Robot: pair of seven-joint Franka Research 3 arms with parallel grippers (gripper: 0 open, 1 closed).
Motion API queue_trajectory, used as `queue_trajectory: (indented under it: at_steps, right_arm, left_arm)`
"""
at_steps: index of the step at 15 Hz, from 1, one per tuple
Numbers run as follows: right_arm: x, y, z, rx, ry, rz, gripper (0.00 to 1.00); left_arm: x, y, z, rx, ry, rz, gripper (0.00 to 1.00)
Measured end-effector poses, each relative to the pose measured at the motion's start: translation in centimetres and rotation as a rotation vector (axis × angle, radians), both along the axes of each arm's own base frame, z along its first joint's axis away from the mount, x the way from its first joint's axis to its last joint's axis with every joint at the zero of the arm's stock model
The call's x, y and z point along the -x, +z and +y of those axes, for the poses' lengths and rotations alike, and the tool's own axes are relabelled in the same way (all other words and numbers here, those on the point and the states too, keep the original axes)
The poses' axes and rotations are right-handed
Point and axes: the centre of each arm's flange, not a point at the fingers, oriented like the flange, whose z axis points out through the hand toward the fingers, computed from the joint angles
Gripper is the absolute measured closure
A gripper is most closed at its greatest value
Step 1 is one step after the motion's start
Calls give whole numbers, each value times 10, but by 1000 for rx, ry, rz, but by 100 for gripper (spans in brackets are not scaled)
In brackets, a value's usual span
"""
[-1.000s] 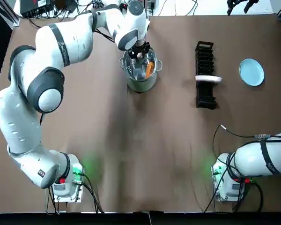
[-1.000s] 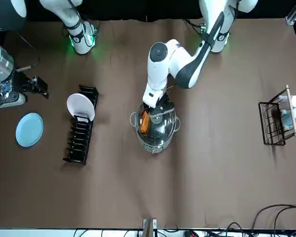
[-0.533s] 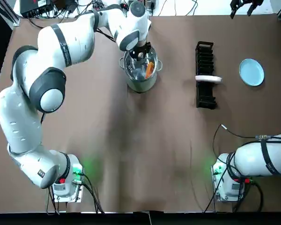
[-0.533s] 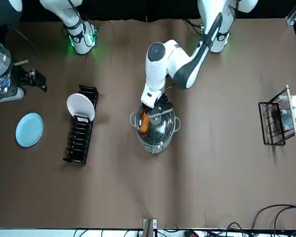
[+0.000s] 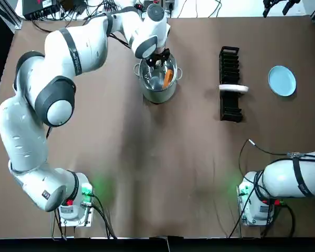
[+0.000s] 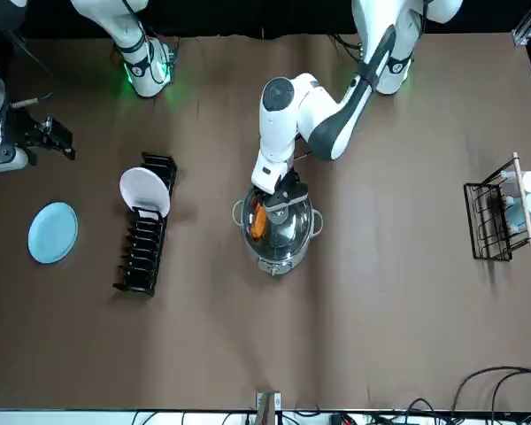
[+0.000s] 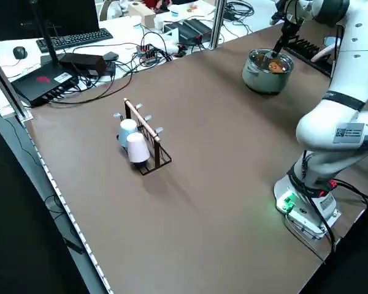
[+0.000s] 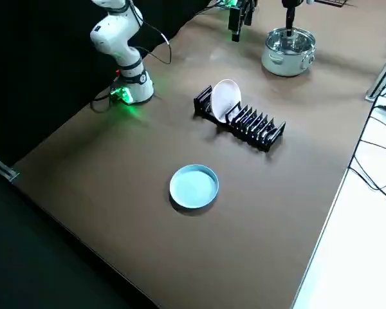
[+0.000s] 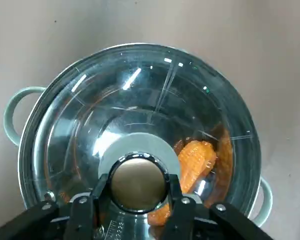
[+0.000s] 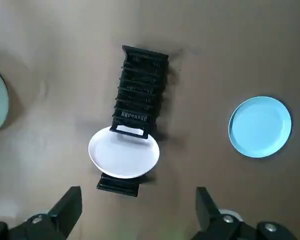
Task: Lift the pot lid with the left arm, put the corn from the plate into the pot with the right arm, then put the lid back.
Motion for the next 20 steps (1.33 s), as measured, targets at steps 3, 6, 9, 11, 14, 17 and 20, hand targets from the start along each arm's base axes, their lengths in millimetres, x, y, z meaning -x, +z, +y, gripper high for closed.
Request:
queue_trajectory:
  at_steps: [3,6,9,11,14,17,20]
  right_arm:
    - [0,0,1,0,1,0,0]
    - [0,1,0,1,-6,-2,0]
    - [0,1,-1,2,-8,-3,0]
    - [0,2,-1,2,-9,-5,0]
    - [0,3,-1,2,-10,-10,0]
    - [0,6,-1,2,-11,-18,0]
    - [0,9,-1,2,-12,-23,0]
  left_arm:
    - [-9,10,1,30,10,-29,28]
    - [-32,59,21,67,57,-87,1]
    - [-58,128,89,11,132,-107,0]
    - [-70,162,142,-66,104,-89,0]
    - [-79,192,204,-91,15,-9,0]
    - [-78,214,268,-116,-151,114,0]
    - [-72,219,283,-141,-248,160,0]
